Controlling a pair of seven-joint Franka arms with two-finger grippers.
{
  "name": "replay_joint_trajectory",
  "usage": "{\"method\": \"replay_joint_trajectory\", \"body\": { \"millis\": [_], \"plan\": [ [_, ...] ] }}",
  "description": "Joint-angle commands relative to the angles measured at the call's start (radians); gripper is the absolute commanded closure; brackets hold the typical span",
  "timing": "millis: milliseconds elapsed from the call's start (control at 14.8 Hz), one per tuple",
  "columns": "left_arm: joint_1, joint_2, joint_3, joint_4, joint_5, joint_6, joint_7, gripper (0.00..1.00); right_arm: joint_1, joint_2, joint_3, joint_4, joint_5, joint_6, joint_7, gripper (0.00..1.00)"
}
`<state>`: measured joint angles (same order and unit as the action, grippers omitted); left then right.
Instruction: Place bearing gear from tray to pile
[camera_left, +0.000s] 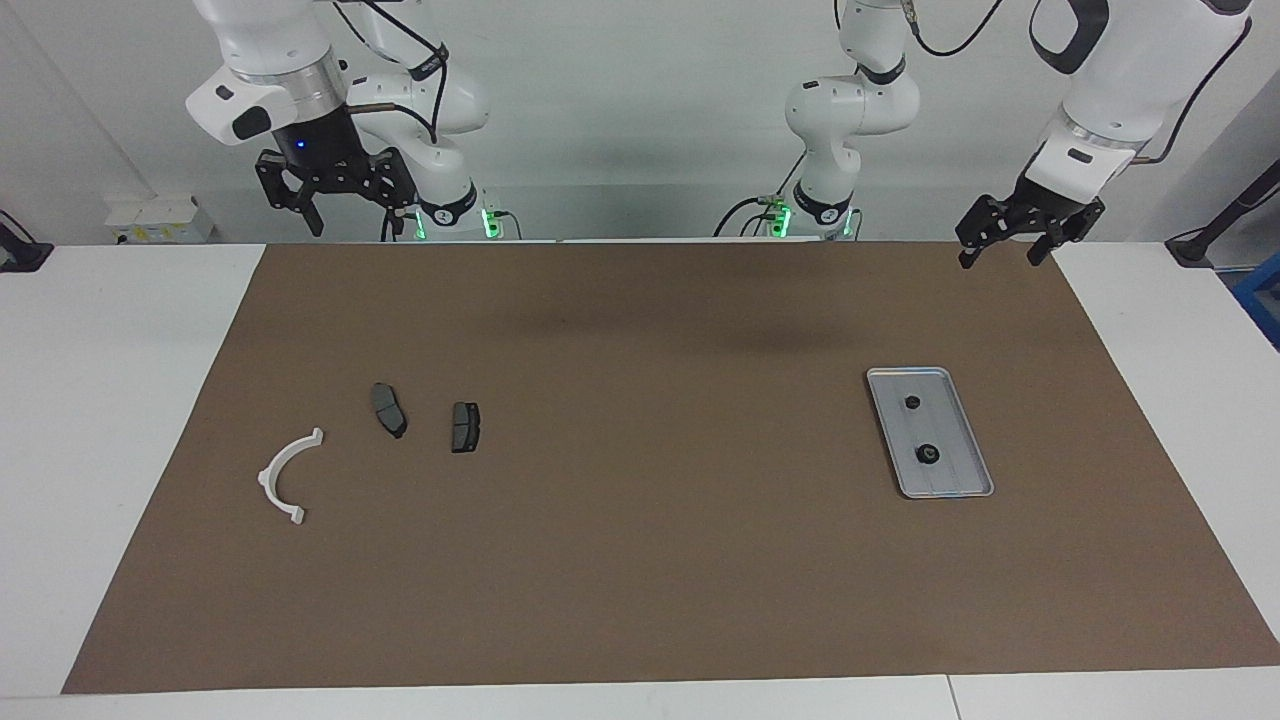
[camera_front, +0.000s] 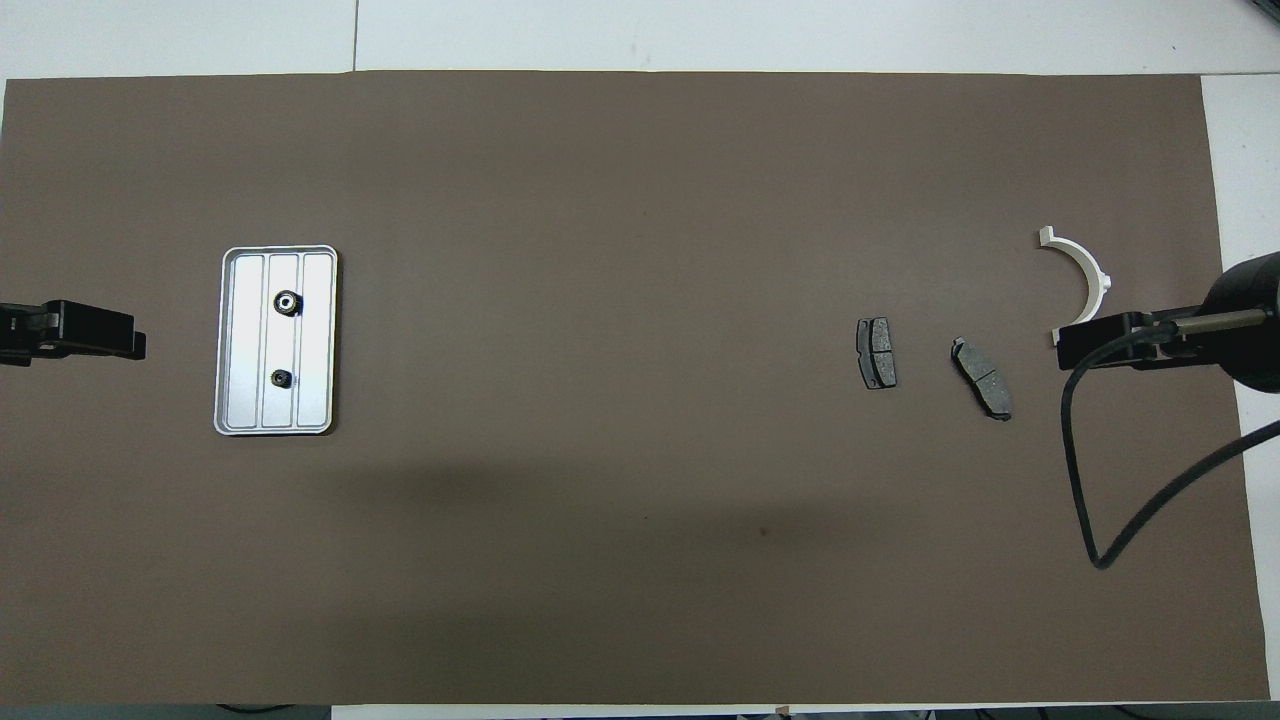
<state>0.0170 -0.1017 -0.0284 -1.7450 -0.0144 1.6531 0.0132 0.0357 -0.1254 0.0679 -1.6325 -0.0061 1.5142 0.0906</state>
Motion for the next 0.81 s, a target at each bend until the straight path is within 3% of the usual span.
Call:
{"method": "replay_joint_trajectory", "body": {
  "millis": [0, 337, 539, 741],
  "plan": [
    [-0.008, 0.034, 0.001, -0.068, 0.014, 0.120, -0.013, 0.00, -0.002, -0.010, 0.000, -0.001, 0.028, -0.012, 0.001, 0.00],
    [-0.012, 0.238, 0.001, -0.080, 0.017, 0.347, -0.009, 0.00, -0.002, -0.010, 0.000, 0.000, 0.028, -0.012, 0.003, 0.00],
    [-0.040, 0.315, 0.002, -0.134, 0.046, 0.485, -0.001, 0.00, -0.002, -0.010, 0.000, -0.001, 0.028, -0.012, 0.003, 0.00],
    [-0.034, 0.321, 0.002, -0.235, 0.048, 0.586, 0.063, 0.01, -0.003, -0.011, 0.000, -0.001, 0.026, -0.012, 0.003, 0.00]
  ]
}}
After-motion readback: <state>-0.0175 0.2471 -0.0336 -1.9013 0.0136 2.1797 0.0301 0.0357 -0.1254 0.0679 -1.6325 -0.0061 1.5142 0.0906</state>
